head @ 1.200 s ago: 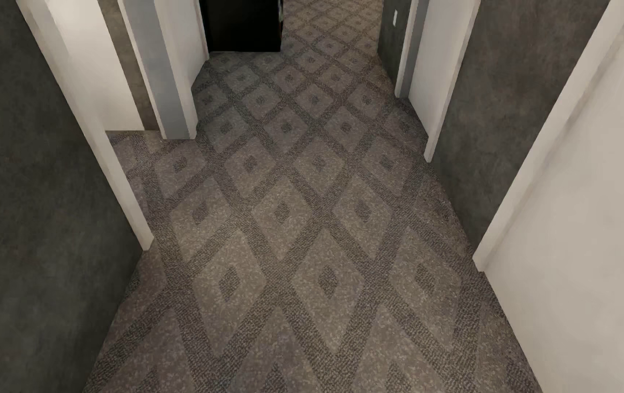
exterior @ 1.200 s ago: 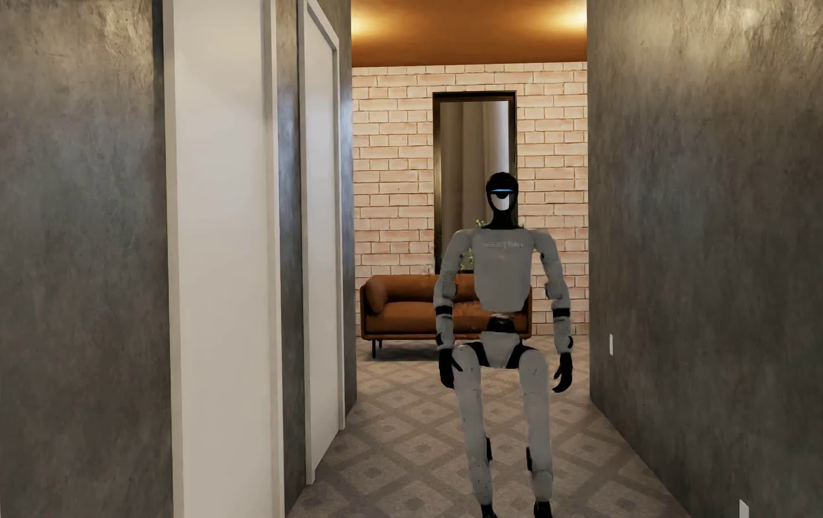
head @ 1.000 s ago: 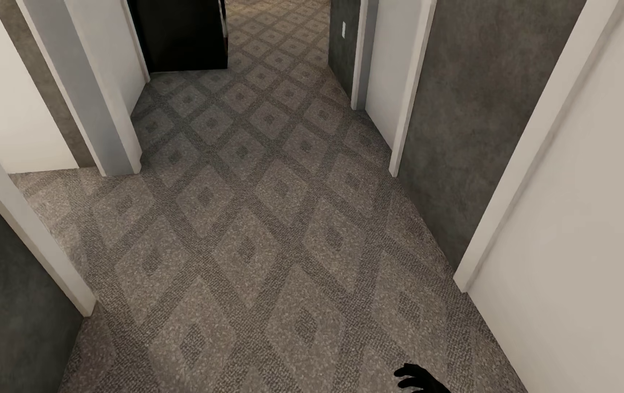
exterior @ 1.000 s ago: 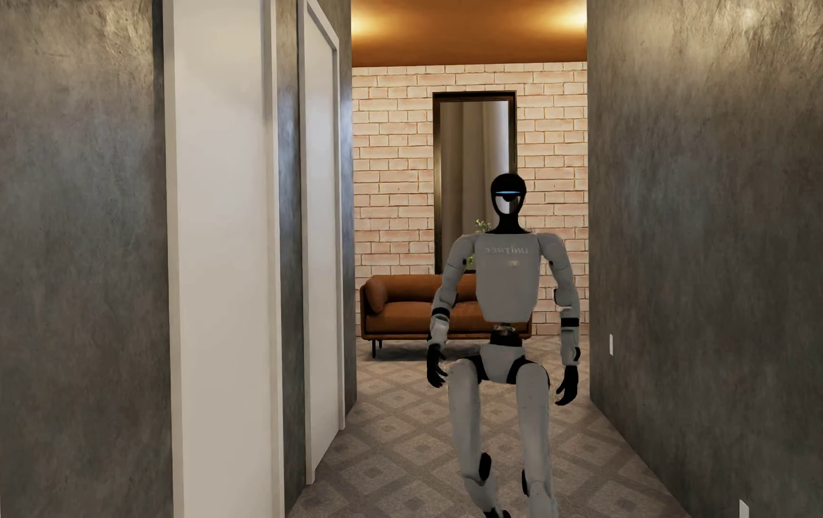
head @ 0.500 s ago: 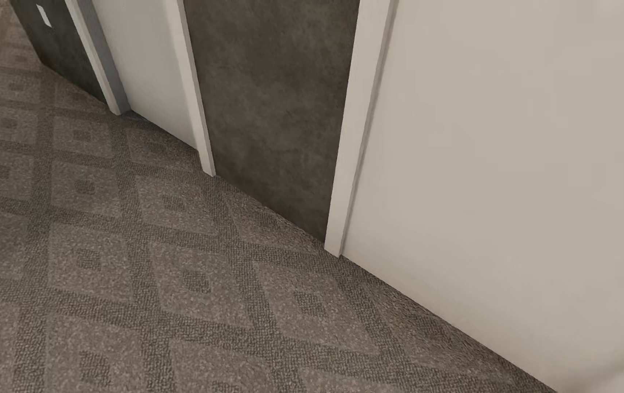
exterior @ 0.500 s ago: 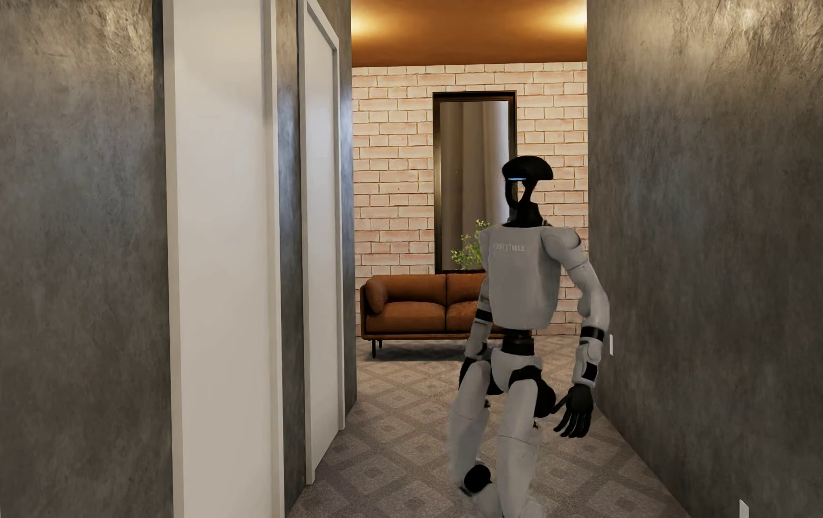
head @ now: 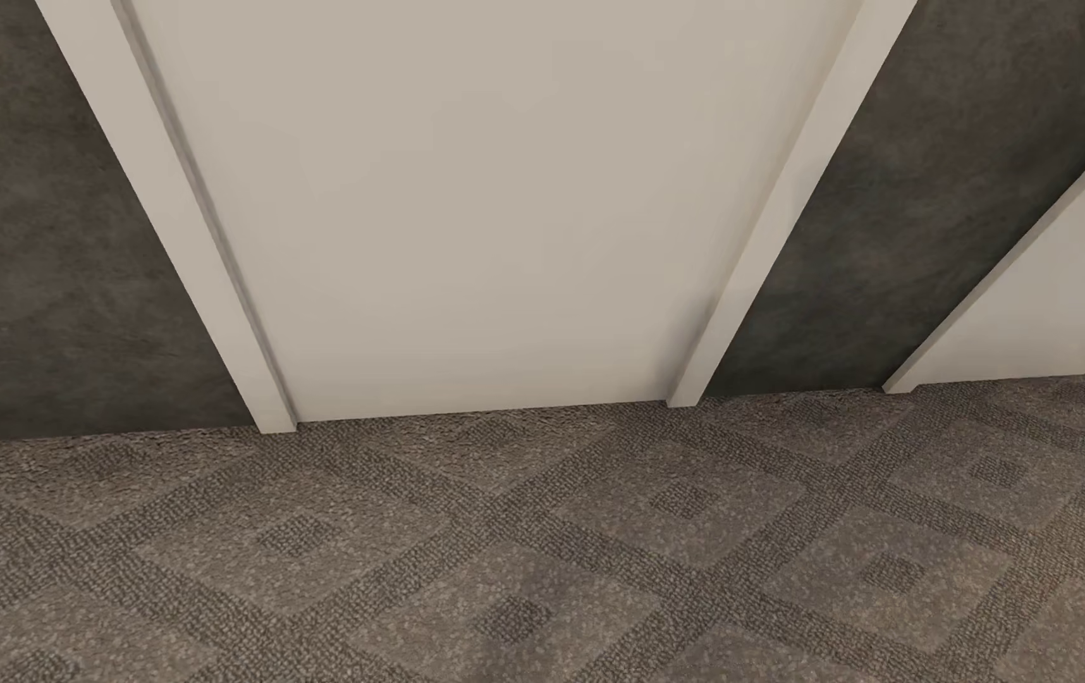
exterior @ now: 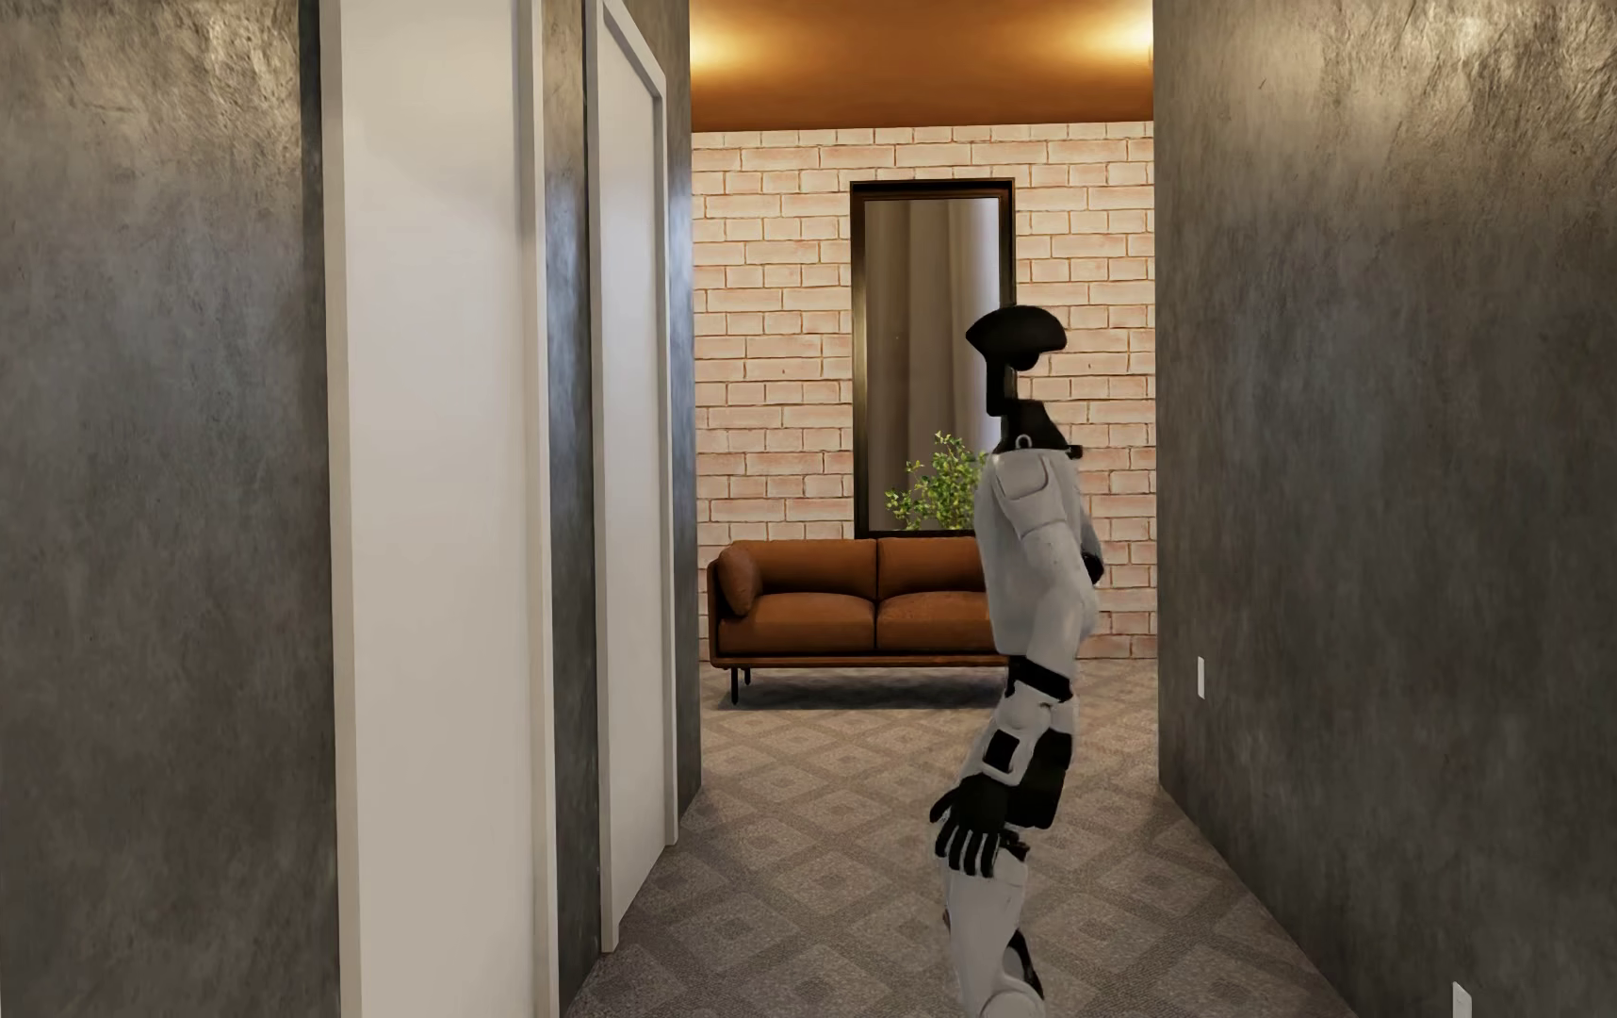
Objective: Go to the sofa
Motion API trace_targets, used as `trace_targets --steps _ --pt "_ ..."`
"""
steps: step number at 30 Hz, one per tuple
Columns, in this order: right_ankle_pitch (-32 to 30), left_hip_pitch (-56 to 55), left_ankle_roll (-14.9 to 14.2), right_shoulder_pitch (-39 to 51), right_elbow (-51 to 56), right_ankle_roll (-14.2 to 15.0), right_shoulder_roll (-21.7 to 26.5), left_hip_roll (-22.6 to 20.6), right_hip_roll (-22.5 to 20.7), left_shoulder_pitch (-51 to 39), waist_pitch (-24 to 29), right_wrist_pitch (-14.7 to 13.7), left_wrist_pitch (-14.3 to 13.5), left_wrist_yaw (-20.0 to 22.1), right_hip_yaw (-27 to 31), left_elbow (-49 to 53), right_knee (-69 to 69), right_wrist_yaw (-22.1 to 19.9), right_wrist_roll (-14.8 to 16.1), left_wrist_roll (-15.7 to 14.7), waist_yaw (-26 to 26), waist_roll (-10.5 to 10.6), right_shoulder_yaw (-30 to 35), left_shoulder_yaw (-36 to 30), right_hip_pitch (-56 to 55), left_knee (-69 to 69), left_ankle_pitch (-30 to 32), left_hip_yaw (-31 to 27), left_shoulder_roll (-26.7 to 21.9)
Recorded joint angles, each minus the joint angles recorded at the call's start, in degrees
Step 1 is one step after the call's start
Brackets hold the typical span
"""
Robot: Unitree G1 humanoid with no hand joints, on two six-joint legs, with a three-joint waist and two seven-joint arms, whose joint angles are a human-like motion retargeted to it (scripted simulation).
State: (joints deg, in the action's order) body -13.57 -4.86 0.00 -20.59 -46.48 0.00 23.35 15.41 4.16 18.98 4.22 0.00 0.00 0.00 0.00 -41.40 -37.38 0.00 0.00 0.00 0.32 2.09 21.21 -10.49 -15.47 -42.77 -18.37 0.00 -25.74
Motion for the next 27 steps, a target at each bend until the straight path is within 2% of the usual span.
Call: trace_targets --steps 4,6,8,12,14,15,17,19,21,23,24,27 --pt "4.4 -0.7 0.0 -2.6 -0.8 0.0 -1.1 0.4 -0.5 -3.5 1.3 0.0 0.0 0.0 0.0 5.8 0.9 0.0 0.0 0.0 -1.7 -0.4 3.7 -3.1 -3.6 0.6 -0.8 0.0 -0.6" --pt "8.7 -0.7 0.0 -3.6 -1.8 0.0 -1.9 1.4 0.1 -4.3 1.7 0.0 0.0 0.0 0.0 9.6 1.1 0.0 0.0 0.0 -1.5 -0.2 6.2 -4.5 -4.7 -0.5 -1.4 0.0 -0.7" --pt "9.9 0.8 0.0 -4.3 -2.5 0.0 -2.6 1.5 1.5 -3.7 1.7 0.0 0.0 0.0 0.0 13.2 -1.0 0.0 0.0 0.0 -2.1 0.2 8.1 -4.9 -7.1 -0.2 -1.8 0.0 -0.2" --pt "-2.7 10.2 0.0 -5.9 -2.5 0.0 -3.8 0.0 3.9 -0.6 1.0 0.0 0.0 0.0 0.0 14.2 -8.9 0.0 0.0 0.0 -6.0 1.0 8.5 -4.8 -12.1 4.8 1.3 0.0 1.3" --pt "-4.6 12.8 0.0 -6.4 -3.0 0.0 -4.2 0.6 2.4 0.7 0.4 0.0 0.0 0.0 0.0 11.7 -11.6 0.0 0.0 0.0 -8.6 1.1 7.3 -5.0 -13.8 3.8 3.4 0.0 1.5" --pt "-3.7 12.5 0.0 -5.9 -3.3 0.0 -4.3 2.3 0.6 1.1 0.4 0.0 0.0 0.0 0.0 9.7 -13.7 0.0 0.0 0.0 -9.0 1.5 7.6 -4.9 -14.8 0.5 4.9 0.0 1.8" --pt "2.9 8.6 0.0 -3.7 -3.9 0.0 -3.8 4.0 -3.4 2.1 0.9 0.0 0.0 0.0 0.0 4.2 -15.0 0.0 0.0 0.0 -7.2 1.6 7.4 -4.4 -12.6 -10.3 7.0 0.0 2.8" --pt "10.3 2.0 0.0 -0.7 -3.1 0.0 -2.7 0.8 -7.8 3.9 1.5 0.0 0.0 0.0 0.0 -0.9 -12.2 0.0 0.0 0.0 -1.6 1.5 4.5 -5.1 -7.7 -22.3 5.0 0.0 3.5" --pt "18.7 -7.8 0.0 3.5 0.1 0.0 -1.4 -4.1 -12.7 6.4 1.6 0.0 0.0 0.0 0.0 -4.2 -4.6 0.0 0.0 0.0 3.9 1.8 1.4 -7.7 0.2 -27.6 3.3 0.0 3.9" --pt "28.0 -17.2 0.0 6.6 6.1 0.0 0.4 -8.4 -16.0 8.9 1.9 0.0 0.0 0.0 0.0 -5.9 6.2 0.0 0.0 0.0 8.4 1.9 -0.4 -11.1 12.6 -22.9 3.1 0.0 3.7" --pt "31.7 -21.9 0.0 8.2 8.3 0.0 0.9 -9.8 -15.9 10.0 1.7 0.0 0.0 0.0 0.0 -6.7 10.0 0.0 0.0 0.0 11.5 1.5 -1.2 -11.9 17.8 -18.5 3.8 0.0 3.5" --pt "40.1 -33.2 0.0 13.0 15.8 0.0 3.0 -9.1 -13.8 11.0 1.4 0.0 0.0 0.0 0.0 -10.4 15.7 0.0 0.0 0.0 19.4 0.1 -1.7 -14.0 31.0 -3.0 8.2 0.0 2.4"
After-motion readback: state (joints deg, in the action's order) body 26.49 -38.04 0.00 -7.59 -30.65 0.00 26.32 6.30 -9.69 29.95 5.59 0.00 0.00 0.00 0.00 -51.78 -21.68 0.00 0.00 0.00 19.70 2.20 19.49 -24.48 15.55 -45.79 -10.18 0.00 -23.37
